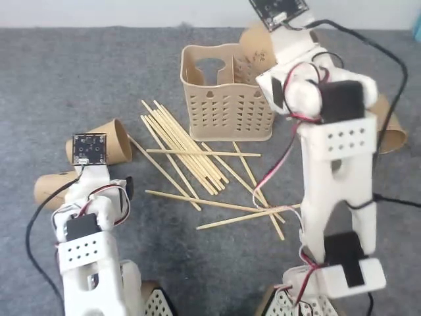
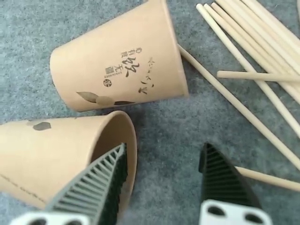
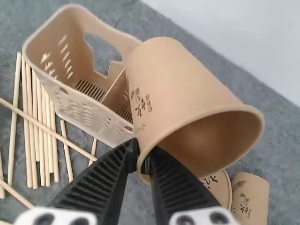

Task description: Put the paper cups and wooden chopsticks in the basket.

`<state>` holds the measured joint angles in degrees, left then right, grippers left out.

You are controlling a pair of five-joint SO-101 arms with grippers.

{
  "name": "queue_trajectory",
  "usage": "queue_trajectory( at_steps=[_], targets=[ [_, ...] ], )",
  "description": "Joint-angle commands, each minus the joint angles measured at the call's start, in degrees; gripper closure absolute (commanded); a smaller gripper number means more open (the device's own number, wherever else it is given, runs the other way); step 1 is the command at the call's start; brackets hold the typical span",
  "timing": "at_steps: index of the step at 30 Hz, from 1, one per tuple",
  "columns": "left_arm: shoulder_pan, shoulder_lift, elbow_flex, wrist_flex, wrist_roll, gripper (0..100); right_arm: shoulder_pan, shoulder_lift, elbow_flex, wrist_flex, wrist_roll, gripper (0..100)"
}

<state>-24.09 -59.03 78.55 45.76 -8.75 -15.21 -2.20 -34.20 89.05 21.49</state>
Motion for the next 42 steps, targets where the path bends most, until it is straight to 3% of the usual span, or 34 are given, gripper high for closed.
queue_trajectory(
  at_steps=[1,4,10,22,27,34,42],
  targets=[
    [0.0,0.4,-0.3,-2.1,-0.4,76,-0.5,1.7,-2.3,0.5,4.2,98.9],
    [0.0,0.4,-0.3,-2.2,-0.4,76,-0.5,2.7,-2.3,1.5,6.5,96.6],
    [0.0,0.4,-0.3,-2.2,-0.4,76,-0.4,2.2,-4.0,1.6,5.7,81.0],
    [0.0,0.4,-0.3,-2.2,-0.4,76,-0.3,-13.6,-11.4,14.3,4.3,81.5],
    [0.0,0.4,-0.3,-2.2,-0.4,76,7.7,-24.3,2.5,13.7,-6.7,81.6],
    [-0.3,0.4,-0.3,-2.0,-0.4,76,13.2,-37.8,31.3,13.0,-6.5,81.6],
    [-0.4,0.1,-0.2,-1.1,-0.4,76,18.7,-52.1,69.8,-0.6,-6.2,81.6]
  ],
)
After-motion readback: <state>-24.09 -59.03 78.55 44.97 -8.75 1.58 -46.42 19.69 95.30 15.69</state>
